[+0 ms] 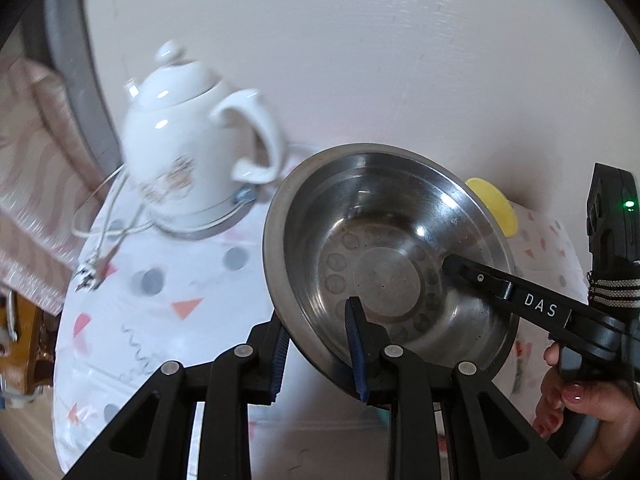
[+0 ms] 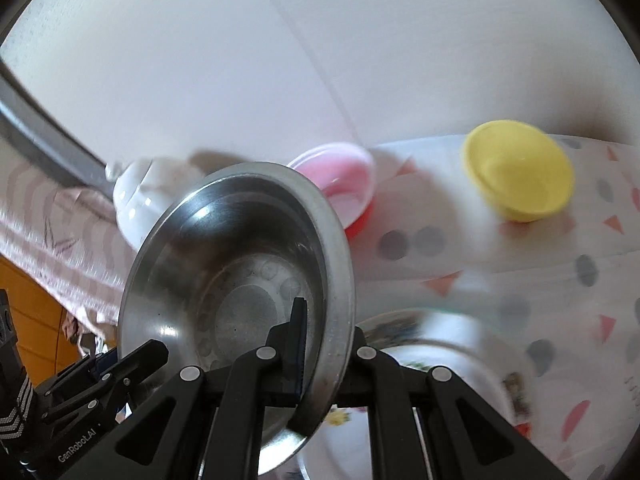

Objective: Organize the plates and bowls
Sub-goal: 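Lift the steel bowl with both grippers and lower it beside the kettle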

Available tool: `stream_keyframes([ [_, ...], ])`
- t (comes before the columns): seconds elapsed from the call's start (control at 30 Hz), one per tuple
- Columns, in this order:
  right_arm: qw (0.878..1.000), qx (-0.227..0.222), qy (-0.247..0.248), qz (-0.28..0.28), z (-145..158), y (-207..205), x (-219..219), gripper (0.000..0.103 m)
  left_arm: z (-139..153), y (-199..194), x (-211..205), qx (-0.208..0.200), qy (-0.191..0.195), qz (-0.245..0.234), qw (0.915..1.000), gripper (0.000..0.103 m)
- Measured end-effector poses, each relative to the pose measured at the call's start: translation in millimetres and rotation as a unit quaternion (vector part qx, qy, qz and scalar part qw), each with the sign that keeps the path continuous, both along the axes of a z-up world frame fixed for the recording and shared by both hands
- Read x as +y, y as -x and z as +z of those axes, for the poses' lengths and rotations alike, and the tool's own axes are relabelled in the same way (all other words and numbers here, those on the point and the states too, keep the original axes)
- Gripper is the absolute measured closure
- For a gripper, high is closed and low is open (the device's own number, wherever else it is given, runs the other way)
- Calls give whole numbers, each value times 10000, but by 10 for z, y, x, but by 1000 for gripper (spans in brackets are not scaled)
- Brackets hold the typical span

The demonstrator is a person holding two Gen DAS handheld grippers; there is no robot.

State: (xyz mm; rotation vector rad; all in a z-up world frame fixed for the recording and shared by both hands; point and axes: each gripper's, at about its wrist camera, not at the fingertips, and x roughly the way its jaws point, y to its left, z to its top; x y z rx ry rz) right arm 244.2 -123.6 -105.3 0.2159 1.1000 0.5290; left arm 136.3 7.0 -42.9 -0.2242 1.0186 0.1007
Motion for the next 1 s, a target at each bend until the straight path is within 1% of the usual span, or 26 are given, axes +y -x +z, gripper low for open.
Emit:
stream_keyframes([
  [0.1,9998,99,26,191,-61,51,202,94,-70,146,160,89,32,130,9999,76],
  [0.23,9991,183,104,379,-99,142,403,94,-190,246,280,238,46,282,9993,76],
  [0.33,9981,268,181,517,-175,236,586,93,-342,306,394,378,99,392,9985,76],
  [0.47,9962,389,330,704,-245,278,673,93,-440,453,486,564,149,491,9971,76],
  [0.63,9929,574,543,889,-377,422,868,92,-592,531,550,777,131,557,9953,76],
  [0.8,9896,670,743,1035,-520,427,1006,92,-743,562,615,929,106,603,9938,76],
  [1.0,9874,698,823,1154,-628,375,1186,91,-817,587,621,1017,39,625,9928,76],
])
